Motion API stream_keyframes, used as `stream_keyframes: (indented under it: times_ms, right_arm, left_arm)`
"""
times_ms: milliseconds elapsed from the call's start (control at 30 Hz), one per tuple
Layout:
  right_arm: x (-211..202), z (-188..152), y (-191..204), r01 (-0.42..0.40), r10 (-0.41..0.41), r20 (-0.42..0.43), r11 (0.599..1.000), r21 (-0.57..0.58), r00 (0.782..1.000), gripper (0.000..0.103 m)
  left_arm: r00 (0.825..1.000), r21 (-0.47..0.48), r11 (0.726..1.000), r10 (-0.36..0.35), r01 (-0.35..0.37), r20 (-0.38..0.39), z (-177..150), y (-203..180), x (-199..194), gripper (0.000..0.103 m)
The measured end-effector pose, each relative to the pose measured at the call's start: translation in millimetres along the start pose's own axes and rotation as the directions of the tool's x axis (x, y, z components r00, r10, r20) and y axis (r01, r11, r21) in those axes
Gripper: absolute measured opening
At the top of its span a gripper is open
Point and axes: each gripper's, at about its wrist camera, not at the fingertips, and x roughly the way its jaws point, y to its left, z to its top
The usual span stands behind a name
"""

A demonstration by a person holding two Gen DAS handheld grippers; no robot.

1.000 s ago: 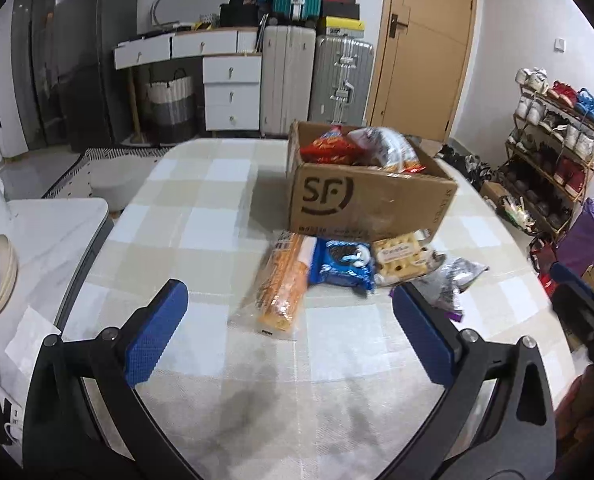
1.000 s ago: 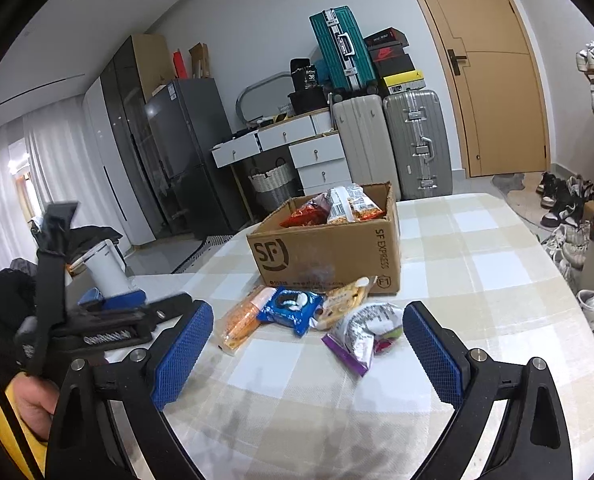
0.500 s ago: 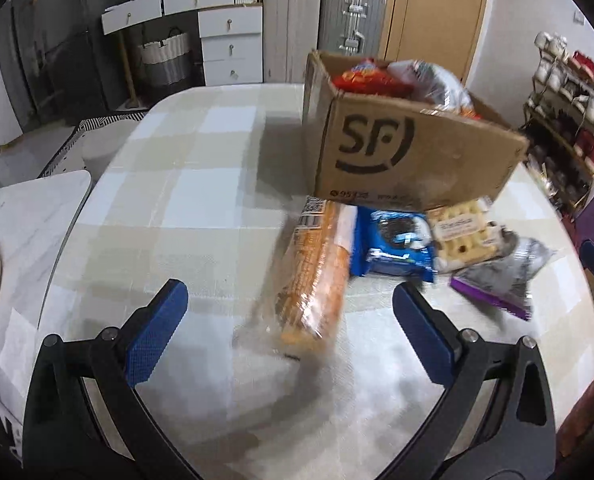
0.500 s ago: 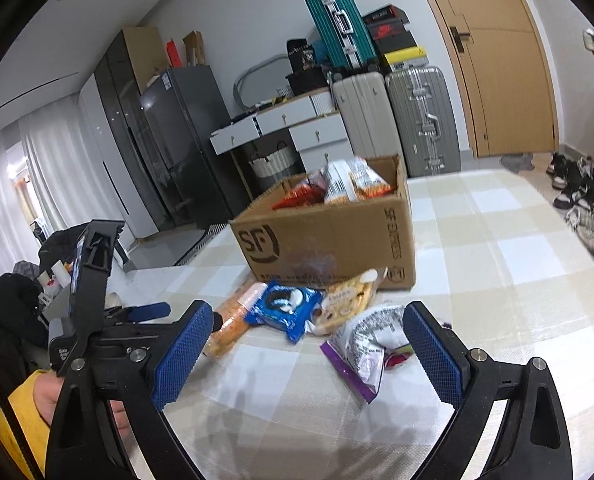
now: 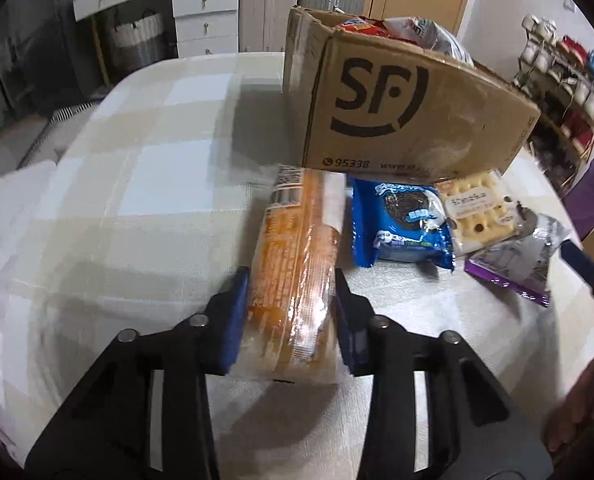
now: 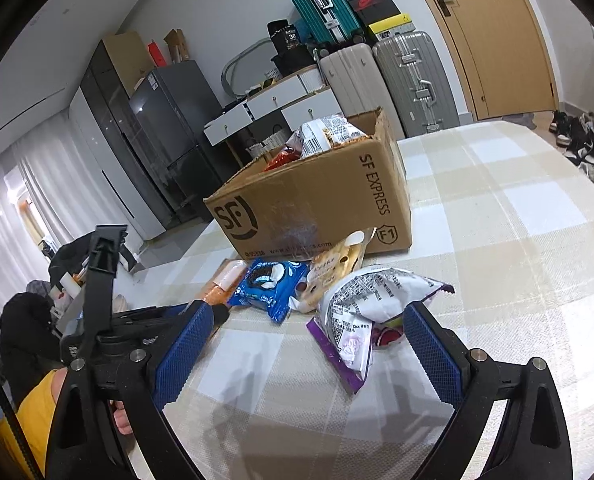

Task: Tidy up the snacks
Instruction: 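Grasp the orange bread roll with the left tool while the right tool grasps the purple-edged bag, then lift both held items and carry them over the cardboard box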

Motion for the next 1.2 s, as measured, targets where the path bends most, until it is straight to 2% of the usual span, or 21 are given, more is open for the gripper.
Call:
stream_keyframes:
  times_ms: [233,433,667,700,733,767,833,1000,1200]
  right_arm:
    - [1.8,0.0,-13.6,-0.004,0.004,-0.004,0.998,0.068,1.000,0.097]
    - [12.2,-1.0,-38.6,0.042,-0.031,-0.062,0.980,0.193,0.998,0.097]
    - [31.7,12.8,-51.2,0.078,-0.048,-0.129,0.966,0.246,0.991,0.097]
    - [36.3,16.0,-51.8,0.081,-0.048,-0.140,0.966,0.247,0.989,0.093]
    - [39.5,17.5,-51.1,0.083,-0.046,-0.152,0.966,0.247,0.987,0.080]
    - [43.3,18.8,-50.6,0.074,-0.033,-0.162,0.966,0.249,0.986,0.074]
    - [54.4,19.3,-50.1,0.055,-0.003,-0.199,0.966,0.251,0.980,0.052]
    - [45.4,14.3,-42.6,0.053,-0.011,-0.185,0.973,0.225,0.983,0.045]
    - [12.8,10.8,-35.8,0.068,-0.040,-0.135,0.977,0.204,0.990,0.044]
  left_arm:
    - [1.000,-0.052,0.999,-0.012,0.013,0.011,-3.2,13.8,-8.2,0.032]
    - [0.998,-0.047,0.998,-0.036,0.038,0.043,-13.9,10.3,-32.6,0.032]
    - [0.995,-0.044,0.996,-0.067,0.071,0.079,-26.2,3.5,-60.8,0.032]
    - [0.994,-0.045,0.996,-0.073,0.077,0.082,-29.9,1.0,-67.0,0.032]
    - [0.993,-0.048,0.995,-0.079,0.083,0.084,-31.1,1.0,-70.0,0.032]
    - [0.993,-0.049,0.995,-0.084,0.088,0.085,-33.3,-1.0,-72.9,0.032]
    - [0.992,-0.051,0.994,-0.094,0.099,0.090,-36.8,-1.7,-79.5,0.032]
    - [0.989,-0.063,0.992,-0.105,0.112,0.101,-44.3,-1.8,-92.0,0.032]
    - [0.986,-0.067,0.990,-0.119,0.128,0.115,-52.0,-4.8,-104.5,0.032]
